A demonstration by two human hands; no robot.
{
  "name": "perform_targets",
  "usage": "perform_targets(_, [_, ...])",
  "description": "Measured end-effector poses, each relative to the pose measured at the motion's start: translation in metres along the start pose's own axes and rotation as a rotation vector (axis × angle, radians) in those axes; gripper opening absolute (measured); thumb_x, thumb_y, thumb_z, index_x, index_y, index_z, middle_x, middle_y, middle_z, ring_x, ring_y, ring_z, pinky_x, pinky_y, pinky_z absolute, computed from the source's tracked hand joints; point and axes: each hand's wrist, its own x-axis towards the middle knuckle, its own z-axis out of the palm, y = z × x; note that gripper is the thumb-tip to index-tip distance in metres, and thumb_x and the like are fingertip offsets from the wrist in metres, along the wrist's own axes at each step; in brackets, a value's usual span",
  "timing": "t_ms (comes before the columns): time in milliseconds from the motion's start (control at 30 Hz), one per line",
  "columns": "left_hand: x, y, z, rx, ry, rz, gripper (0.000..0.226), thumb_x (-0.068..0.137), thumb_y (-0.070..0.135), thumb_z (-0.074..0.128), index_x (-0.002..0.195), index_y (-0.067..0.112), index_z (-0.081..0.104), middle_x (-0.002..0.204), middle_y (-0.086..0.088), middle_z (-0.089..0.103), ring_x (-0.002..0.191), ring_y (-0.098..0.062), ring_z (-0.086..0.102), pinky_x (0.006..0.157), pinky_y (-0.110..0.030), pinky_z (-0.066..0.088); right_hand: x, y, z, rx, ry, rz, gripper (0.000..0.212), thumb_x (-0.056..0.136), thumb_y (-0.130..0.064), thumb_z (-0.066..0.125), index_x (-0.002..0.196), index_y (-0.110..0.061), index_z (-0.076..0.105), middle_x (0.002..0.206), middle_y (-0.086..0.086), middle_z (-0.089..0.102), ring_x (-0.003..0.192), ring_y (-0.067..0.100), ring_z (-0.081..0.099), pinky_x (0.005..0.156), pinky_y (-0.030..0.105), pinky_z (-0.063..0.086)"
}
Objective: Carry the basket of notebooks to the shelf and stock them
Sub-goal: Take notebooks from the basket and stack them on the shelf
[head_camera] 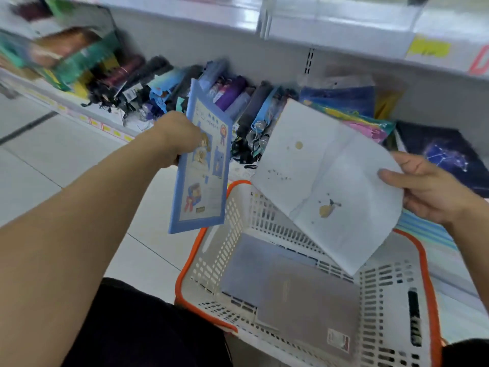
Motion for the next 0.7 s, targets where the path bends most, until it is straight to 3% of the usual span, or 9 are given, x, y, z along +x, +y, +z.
perform_targets(33, [-0.002, 0.001, -0.005, -0.025, 0.017, 0.007, 0.031, 0.101, 0.016, 0.047, 0.072, 0.011, 0.042, 0.076, -0.010, 0.053, 0.071, -0.030, 0.058, 0.059, -0.040, 0.053, 0.001, -0.004, 0.006, 0.102, 0.024, -0.036, 0.039, 0.097, -0.003, 0.048, 0.094, -0.024, 0.081, 0.093, 0.000, 0.078, 0.075, 0.012, 0.074, 0.065, 0.024, 0.061])
perform_targets(67, [-0.004, 0.000, -0.008, -0.088, 0.020, 0.007, 0.029, 0.101, 0.016, 0.048, 0.073, 0.011, 0.043, 0.077, -0.010, 0.054, 0.071, -0.030, 0.058, 0.057, -0.038, 0.052, 0.002, -0.005, 0.015, 0.181, 0.022, -0.050, 0.044, 0.096, -0.002, 0.042, 0.094, -0.024, 0.080, 0.094, -0.001, 0.078, 0.076, 0.011, 0.074, 0.065, 0.024, 0.061])
perform_targets(167, [-0.009, -0.002, -0.015, -0.366, -0.053, -0.063, 0.019, 0.101, 0.022, 0.051, 0.090, 0.007, 0.055, 0.086, -0.013, 0.063, 0.072, -0.030, 0.063, 0.058, -0.040, 0.054, 0.008, 0.001, 0.050, 0.370, 0.009, -0.117, 0.033, 0.083, -0.018, 0.058, 0.109, -0.026, 0.077, 0.110, 0.001, 0.075, 0.093, 0.015, 0.074, 0.072, 0.033, 0.062])
perform_targets(233, [-0.011, -0.003, -0.015, -0.525, -0.142, -0.111, 0.020, 0.101, 0.025, 0.051, 0.101, 0.007, 0.060, 0.090, -0.013, 0.067, 0.075, -0.030, 0.066, 0.060, -0.041, 0.057, 0.018, 0.010, 0.074, 0.432, -0.017, -0.105, 0.044, 0.079, -0.025, 0.067, 0.123, -0.027, 0.069, 0.125, 0.005, 0.069, 0.106, 0.021, 0.070, 0.083, 0.047, 0.058])
perform_targets(367, [-0.016, -0.002, -0.006, -0.828, -0.280, -0.159, 0.022, 0.103, 0.015, 0.044, 0.103, 0.008, 0.065, 0.085, -0.010, 0.073, 0.065, -0.024, 0.070, 0.050, -0.036, 0.060, 0.031, 0.019, 0.111, 0.204, 0.045, -0.072, 0.034, 0.091, -0.021, 0.056, 0.123, -0.025, 0.067, 0.123, 0.005, 0.070, 0.102, 0.021, 0.071, 0.077, 0.039, 0.062])
perform_targets(500, [-0.015, -0.004, -0.006, -0.998, -0.285, -0.101, 0.028, 0.102, 0.014, 0.044, 0.119, 0.006, 0.064, 0.112, -0.016, 0.070, 0.088, -0.032, 0.069, 0.064, -0.044, 0.062, 0.041, 0.008, 0.121, -0.225, 0.126, -0.180, 0.030, 0.098, -0.022, 0.057, 0.128, -0.020, 0.063, 0.122, 0.002, 0.071, 0.114, 0.026, 0.066, 0.101, 0.053, 0.049])
perform_targets(633, [-0.016, -0.003, -0.017, -1.049, -0.261, -0.021, 0.035, 0.102, 0.017, 0.038, 0.126, 0.009, 0.062, 0.121, -0.018, 0.067, 0.106, -0.037, 0.066, 0.074, -0.046, 0.061, 0.045, -0.008, 0.130, -0.051, -0.006, -0.107, 0.035, 0.100, -0.014, 0.052, 0.134, -0.022, 0.056, 0.126, 0.002, 0.069, 0.114, 0.024, 0.067, 0.094, 0.039, 0.056])
perform_targets(700, [-0.020, 0.003, -0.024, -1.062, -0.249, 0.055, 0.039, 0.104, 0.030, 0.035, 0.128, 0.014, 0.062, 0.123, -0.016, 0.066, 0.110, -0.038, 0.064, 0.081, -0.048, 0.058, 0.045, -0.017, 0.135, 0.000, -0.083, -0.107, 0.041, 0.098, -0.007, 0.053, 0.137, -0.018, 0.051, 0.130, 0.006, 0.066, 0.116, 0.027, 0.065, 0.093, 0.039, 0.056])
